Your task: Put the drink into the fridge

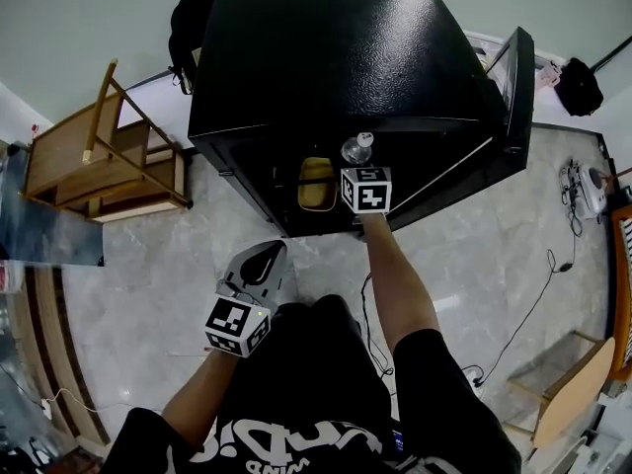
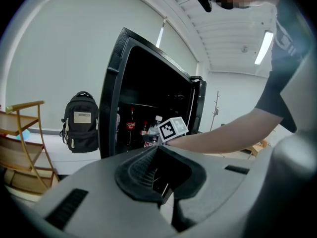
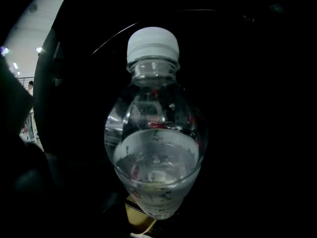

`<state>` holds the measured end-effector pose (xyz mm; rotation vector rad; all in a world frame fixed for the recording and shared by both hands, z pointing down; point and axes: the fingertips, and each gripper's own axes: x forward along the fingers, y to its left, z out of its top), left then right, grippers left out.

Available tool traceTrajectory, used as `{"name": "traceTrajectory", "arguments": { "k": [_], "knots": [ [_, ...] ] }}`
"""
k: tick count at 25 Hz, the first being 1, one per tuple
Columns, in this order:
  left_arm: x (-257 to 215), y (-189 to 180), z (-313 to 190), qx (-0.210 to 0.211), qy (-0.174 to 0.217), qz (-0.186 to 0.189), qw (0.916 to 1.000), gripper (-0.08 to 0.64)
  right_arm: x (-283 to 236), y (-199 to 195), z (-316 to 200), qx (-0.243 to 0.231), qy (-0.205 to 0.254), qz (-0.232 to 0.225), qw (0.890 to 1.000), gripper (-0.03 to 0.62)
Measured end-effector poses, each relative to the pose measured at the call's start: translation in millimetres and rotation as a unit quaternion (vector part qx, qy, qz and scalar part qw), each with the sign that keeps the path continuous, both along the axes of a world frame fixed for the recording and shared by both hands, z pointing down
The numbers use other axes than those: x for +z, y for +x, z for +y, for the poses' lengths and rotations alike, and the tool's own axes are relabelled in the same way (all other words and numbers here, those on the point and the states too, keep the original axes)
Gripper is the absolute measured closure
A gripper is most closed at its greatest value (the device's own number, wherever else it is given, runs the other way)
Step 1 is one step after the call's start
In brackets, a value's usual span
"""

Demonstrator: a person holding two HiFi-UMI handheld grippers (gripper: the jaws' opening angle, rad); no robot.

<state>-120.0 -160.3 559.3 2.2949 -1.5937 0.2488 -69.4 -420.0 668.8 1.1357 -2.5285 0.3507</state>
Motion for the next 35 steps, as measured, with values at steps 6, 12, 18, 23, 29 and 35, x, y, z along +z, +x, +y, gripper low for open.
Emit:
{"name": "traceTrajectory", "arguments": {
  "k": [6, 12, 18, 23, 29, 35],
  "knots": [
    [3.0, -6.2, -8.4, -0.021, -0.003, 0.016, 0.9996, 0.552, 1.6, -5.9, -5.1, -0.008, 0.012, -0.004, 1.000, 0.276],
    [1.7, -1.9, -8.1, -0.020, -0.004, 0.015, 0.9997, 0.552, 4.5, -11.5, -10.7, -0.013, 0.000, 0.005, 1.000, 0.269],
    [-7.0, -0.9, -11.8, -0.023, 0.002, 0.019, 0.9996, 0.552, -1.3, -6.2, -9.7, -0.010, -0.016, 0.016, 1.000, 0.267],
    [-16.5, 2.2, -8.9, -0.020, 0.002, 0.021, 0.9996, 0.552, -10.1, 5.2, -3.6, -0.002, -0.018, 0.020, 1.000, 0.267],
    [-28.9, 6.1, -1.5, -0.019, -0.005, 0.025, 0.9995, 0.552, -19.8, 11.3, 11.3, 0.000, -0.027, 0.017, 1.000, 0.267],
    [-38.7, 7.0, 9.9, -0.019, -0.013, 0.025, 0.9994, 0.552, -26.1, 19.9, 19.0, 0.013, -0.037, 0.014, 0.999, 0.268]
  ]
}}
